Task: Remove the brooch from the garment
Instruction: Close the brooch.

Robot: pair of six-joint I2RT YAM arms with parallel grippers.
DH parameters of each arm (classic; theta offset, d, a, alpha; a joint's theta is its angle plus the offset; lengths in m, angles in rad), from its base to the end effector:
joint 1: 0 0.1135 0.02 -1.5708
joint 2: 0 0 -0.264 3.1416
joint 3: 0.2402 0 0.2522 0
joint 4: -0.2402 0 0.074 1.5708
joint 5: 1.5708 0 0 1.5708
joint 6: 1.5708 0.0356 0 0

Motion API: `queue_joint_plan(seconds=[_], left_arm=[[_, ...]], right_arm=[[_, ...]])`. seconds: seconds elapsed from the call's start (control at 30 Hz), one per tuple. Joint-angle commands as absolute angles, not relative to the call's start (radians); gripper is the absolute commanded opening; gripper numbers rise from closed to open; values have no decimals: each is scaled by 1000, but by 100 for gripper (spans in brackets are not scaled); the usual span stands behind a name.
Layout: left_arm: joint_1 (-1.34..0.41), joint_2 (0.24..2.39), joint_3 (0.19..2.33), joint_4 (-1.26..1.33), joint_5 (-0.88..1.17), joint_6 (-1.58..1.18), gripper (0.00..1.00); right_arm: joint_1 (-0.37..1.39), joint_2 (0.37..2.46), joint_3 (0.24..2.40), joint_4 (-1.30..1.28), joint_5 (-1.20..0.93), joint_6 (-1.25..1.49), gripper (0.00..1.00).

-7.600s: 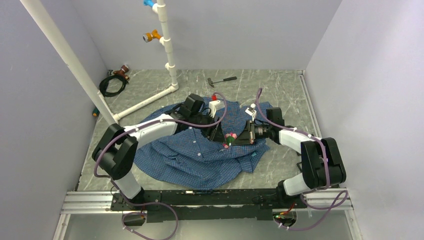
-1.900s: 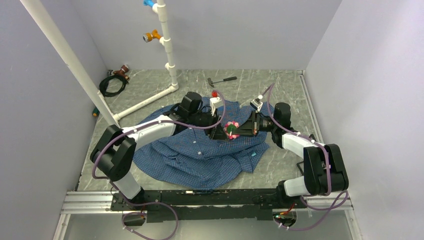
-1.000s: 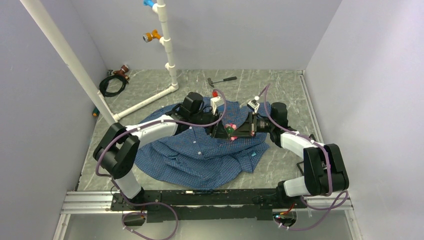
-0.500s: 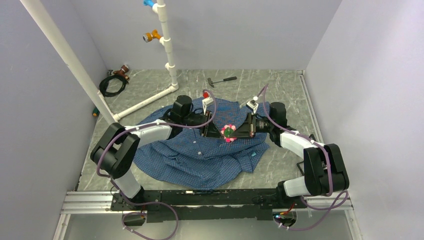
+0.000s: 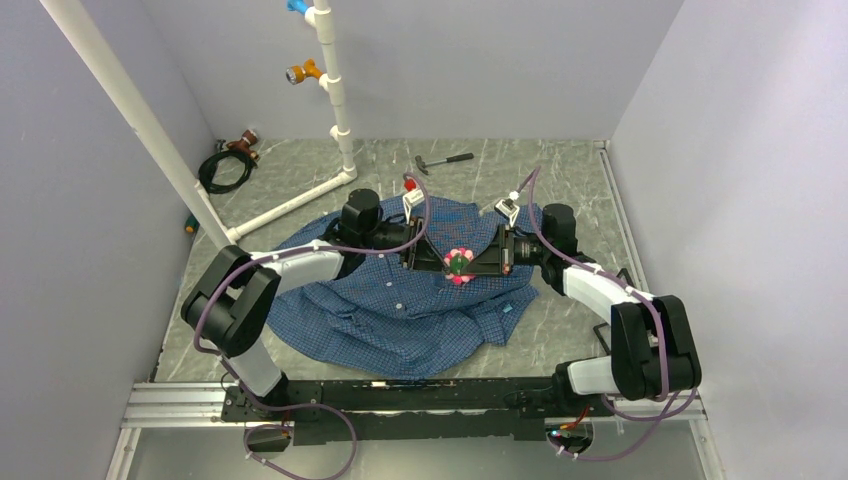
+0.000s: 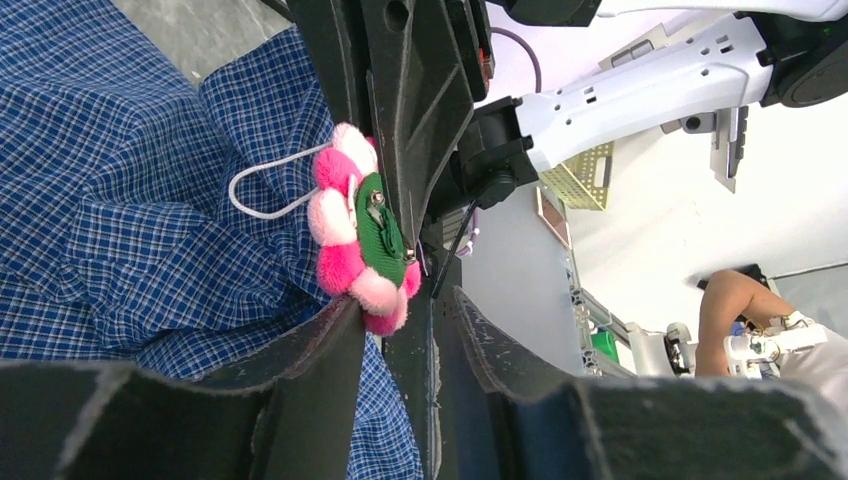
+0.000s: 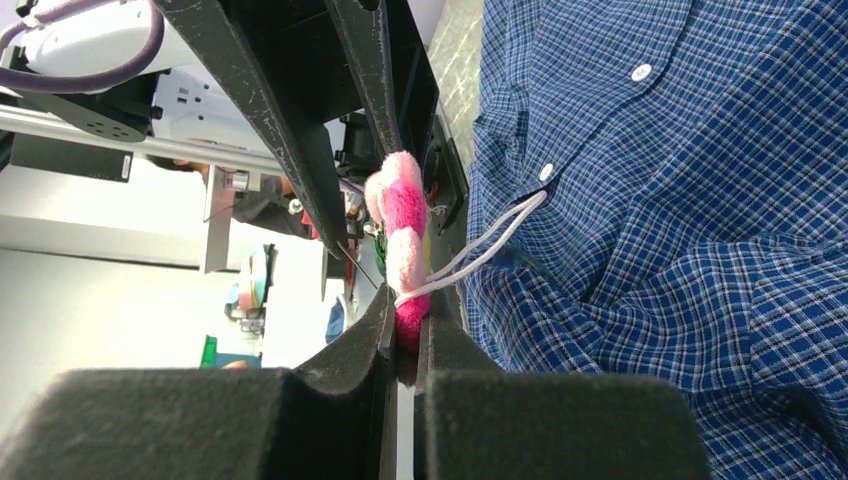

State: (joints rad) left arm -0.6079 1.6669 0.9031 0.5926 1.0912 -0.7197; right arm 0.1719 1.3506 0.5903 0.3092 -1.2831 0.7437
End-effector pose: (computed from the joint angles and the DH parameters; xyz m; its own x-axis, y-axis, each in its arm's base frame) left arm 0.2716 -0.2275 0.2348 -0.7519 0.1526 -0.6414 0.6456 -0.0265 -0.7632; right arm 0.2473 0.0776 0.2091 -0.9246 0.0345 -0.3793 -0.3707 0.1476 0.9170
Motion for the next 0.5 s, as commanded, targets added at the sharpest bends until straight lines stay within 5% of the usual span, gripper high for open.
queue_joint_plan(seconds=[0.0, 0.23, 0.47], left_arm=[[-626, 1669, 945, 579, 1052, -685, 41], [-625, 1694, 982, 380, 963, -578, 55], [-624, 1697, 959, 539, 1032, -668, 43]], right_arm=[[186, 1326, 613, 312, -1276, 719, 0], [189, 1313, 609, 309, -1278, 713, 0], [188, 1316, 610, 299, -1276, 703, 0]])
